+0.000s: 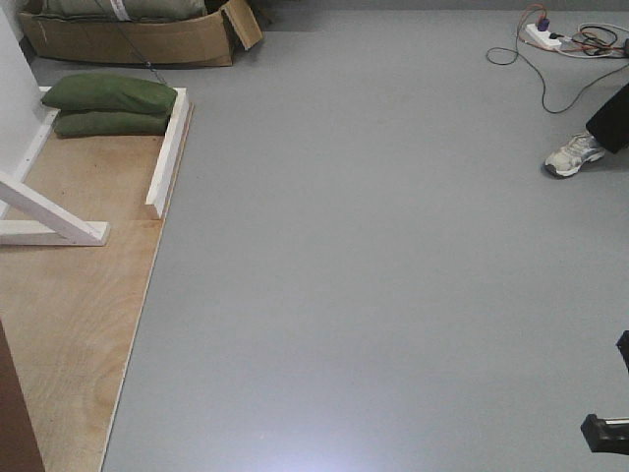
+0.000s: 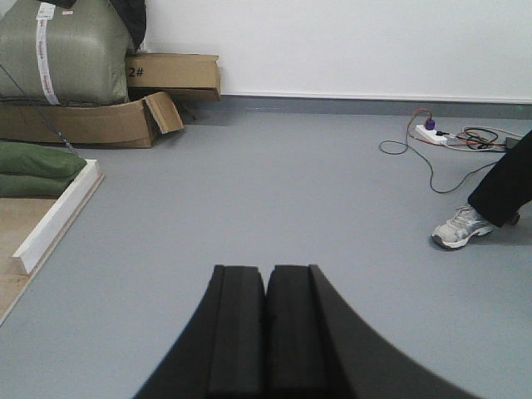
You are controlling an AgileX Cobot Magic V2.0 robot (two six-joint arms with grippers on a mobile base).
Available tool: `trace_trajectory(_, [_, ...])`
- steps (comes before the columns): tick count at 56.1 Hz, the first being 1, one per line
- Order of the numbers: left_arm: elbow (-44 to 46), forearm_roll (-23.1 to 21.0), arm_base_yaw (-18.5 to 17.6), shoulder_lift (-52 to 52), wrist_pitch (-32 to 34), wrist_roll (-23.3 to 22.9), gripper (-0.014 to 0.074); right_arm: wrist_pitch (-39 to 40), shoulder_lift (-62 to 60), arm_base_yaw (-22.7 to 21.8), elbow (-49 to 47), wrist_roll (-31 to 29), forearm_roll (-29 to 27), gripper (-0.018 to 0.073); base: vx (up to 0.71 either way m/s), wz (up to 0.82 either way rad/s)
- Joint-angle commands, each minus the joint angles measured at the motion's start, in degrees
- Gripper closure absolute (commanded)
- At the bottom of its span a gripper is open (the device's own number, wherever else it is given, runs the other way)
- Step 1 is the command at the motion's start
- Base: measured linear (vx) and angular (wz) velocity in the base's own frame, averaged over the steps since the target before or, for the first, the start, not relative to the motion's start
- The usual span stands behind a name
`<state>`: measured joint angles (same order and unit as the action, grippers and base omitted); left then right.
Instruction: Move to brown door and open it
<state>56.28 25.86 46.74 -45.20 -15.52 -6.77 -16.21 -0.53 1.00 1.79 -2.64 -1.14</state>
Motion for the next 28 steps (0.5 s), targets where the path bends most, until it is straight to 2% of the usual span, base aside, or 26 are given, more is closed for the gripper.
trace_trajectory(1, [2.2,-1.7,0.4,-0.2,3.9,-0.1,0.0600,4.7,-0.5,-0.1,0.2,-0.3,0.4,0.0559,0.00,0.00])
trace_trajectory(5, [3.0,-6.0,0.4,-0.9,4.0,-0.1,0.0600,4.7,-0.5,-0.1,0.2,-0.3,0.4,0.0559,0.00,0.00])
trace_trajectory(7, [3.9,-9.7,0.4,-1.3,4.1,-0.1,0.0600,4.7,-0.5,-0.1,0.2,-0.3,0.4,0.0559,0.00,0.00])
trace_trajectory(8, [7.0,-24.1,0.4,-4.1,7.2,-0.1,0.0600,4.7,-0.5,-0.1,0.2,-0.3,0.4,0.0559,0.00,0.00])
trace_trajectory(14, [8.5,-36.7,0.4,-6.1,13.3,-0.1,0.0600,4.7,-0.5,-0.1,0.2,-0.3,0.4,0.0559,0.00,0.00])
trace_trajectory(17, [8.6,-44.5,0.4,-6.8,18.2,-0.1,0.0600,4.7,-0.5,-0.1,0.2,-0.3,0.4,0.0559,0.00,0.00])
trace_trajectory(22, [8.6,-59.6,0.4,-7.5,28.9,-0.1,0.0600,4.7,-0.5,-0.1,0.2,-0.3,0.4,0.0559,0.00,0.00])
trace_trajectory(28, [8.6,-77.4,0.4,-7.9,46.4,-0.1,0.0600,4.7,-0.5,-0.1,0.2,-0.3,0.4,0.0559,0.00,0.00])
